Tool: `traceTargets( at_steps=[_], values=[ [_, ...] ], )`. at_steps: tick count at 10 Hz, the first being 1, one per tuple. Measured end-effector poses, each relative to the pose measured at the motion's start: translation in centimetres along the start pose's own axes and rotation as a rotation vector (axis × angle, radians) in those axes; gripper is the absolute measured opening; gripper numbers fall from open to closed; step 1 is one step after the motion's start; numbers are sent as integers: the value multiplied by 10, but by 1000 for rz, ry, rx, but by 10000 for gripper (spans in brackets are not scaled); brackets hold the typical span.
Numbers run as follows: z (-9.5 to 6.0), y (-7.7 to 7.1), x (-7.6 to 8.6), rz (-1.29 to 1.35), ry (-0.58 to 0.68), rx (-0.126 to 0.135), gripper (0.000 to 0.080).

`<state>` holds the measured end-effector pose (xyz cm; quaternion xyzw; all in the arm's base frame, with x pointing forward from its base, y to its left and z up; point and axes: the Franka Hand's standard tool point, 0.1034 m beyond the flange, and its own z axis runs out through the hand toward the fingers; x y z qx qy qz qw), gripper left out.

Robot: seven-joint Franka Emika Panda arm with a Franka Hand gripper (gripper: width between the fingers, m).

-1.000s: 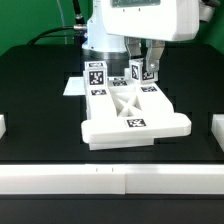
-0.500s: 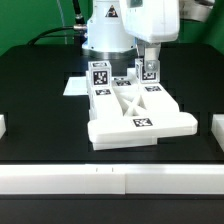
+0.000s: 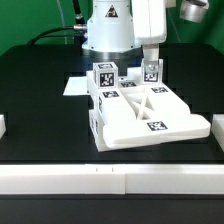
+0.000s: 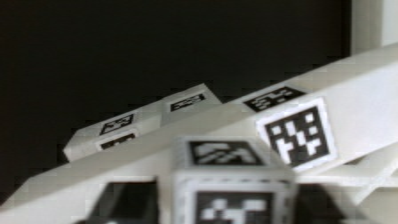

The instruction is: Assemble chair

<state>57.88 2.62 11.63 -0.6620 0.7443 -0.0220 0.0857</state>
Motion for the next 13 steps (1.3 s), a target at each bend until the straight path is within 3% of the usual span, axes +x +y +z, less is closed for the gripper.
traceTargets(
  at_steps=[1,2,3,7,8,9,13],
  values=[
    [0,0,0,-35,0,0,496],
    [0,0,-1,-81,1,-1,496],
    [0,0,0,-174,2,1,616],
    [0,-1,1,-447,6,5,648],
    [1,1,0,-553,6,-6,649],
    [2,3,-1,-664,5,-37,649],
    [0,-3,0,-1081,-6,-78,649]
  ],
)
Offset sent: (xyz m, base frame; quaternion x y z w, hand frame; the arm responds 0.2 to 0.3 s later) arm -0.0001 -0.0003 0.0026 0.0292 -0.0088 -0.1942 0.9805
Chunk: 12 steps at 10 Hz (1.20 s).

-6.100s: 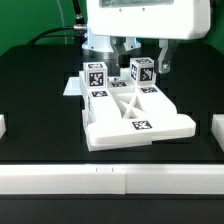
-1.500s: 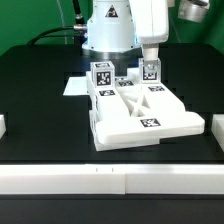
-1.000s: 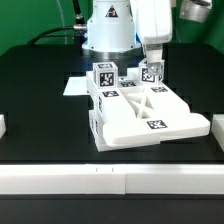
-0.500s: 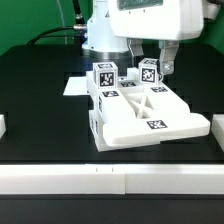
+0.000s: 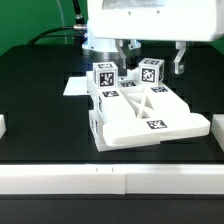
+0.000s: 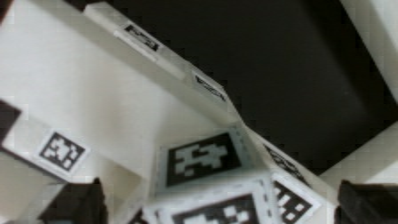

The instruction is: Assemble chair

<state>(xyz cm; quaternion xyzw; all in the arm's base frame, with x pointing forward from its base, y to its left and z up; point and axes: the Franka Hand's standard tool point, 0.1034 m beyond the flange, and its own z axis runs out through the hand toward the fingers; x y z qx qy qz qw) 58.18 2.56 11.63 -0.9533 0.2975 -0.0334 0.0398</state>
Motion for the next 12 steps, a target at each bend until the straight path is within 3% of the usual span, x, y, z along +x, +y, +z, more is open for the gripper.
traceTargets(
  at_steps=[3,4,5,6,7,12],
  values=[
    [1,-1,-2,-184,2,-10,649],
    [1,-1,-2,-181,2,-11,509],
    [1,-1,-2,-181,2,-11,509],
    [1,-1,-2,-180,2,-11,358],
    [1,-1,-2,-180,3,-11,285],
    [1,-1,-2,-39,2,-7,285]
  ],
)
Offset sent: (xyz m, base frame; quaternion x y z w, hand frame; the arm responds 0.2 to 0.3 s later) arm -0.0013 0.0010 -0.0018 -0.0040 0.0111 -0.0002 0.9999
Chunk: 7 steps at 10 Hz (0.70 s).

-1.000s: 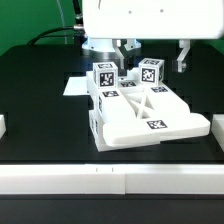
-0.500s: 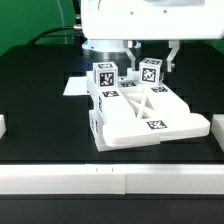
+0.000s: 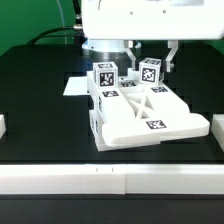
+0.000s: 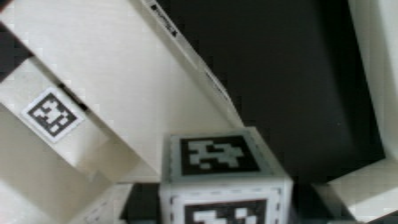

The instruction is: Assemble chair

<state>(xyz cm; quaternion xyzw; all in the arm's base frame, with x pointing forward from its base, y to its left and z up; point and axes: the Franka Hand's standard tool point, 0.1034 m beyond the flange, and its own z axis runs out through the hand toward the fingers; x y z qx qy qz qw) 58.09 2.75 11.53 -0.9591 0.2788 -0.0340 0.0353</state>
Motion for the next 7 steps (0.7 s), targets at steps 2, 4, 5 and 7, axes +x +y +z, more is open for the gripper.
traceTargets(
  at_steps=[2,4,5,7],
  values=[
    [0,0,0,139,0,0,287],
    [0,-1,0,250,0,2,287],
    [0,-1,0,322,0,2,287],
    [0,-1,0,437,-1,3,287]
  ],
)
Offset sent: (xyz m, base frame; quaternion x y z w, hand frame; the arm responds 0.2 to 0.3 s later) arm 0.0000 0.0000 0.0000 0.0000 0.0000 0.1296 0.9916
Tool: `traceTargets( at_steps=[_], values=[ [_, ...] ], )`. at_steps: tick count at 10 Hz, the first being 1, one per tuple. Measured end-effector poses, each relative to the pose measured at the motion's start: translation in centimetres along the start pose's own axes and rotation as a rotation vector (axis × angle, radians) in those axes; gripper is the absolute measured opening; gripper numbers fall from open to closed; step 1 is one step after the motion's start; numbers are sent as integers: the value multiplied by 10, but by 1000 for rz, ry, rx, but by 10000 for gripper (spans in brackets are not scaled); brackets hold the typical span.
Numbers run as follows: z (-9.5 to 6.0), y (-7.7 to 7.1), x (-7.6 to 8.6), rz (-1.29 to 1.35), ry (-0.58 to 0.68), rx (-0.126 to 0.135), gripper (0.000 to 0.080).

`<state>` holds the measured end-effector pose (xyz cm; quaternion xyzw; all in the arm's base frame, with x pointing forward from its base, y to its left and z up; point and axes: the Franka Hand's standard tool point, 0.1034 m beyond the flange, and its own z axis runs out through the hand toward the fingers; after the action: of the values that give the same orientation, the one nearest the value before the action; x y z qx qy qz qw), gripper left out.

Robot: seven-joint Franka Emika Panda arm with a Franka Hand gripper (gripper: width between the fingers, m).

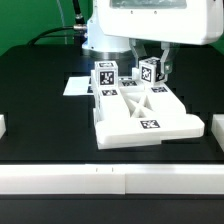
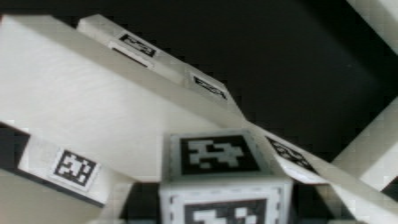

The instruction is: Assemble chair

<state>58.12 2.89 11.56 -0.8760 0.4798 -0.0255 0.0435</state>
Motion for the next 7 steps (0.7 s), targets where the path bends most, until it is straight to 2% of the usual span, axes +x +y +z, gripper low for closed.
traceTargets(
  at_steps=[7],
  values=[
    [0,-3,-4,394,-17,13,287]
  ],
)
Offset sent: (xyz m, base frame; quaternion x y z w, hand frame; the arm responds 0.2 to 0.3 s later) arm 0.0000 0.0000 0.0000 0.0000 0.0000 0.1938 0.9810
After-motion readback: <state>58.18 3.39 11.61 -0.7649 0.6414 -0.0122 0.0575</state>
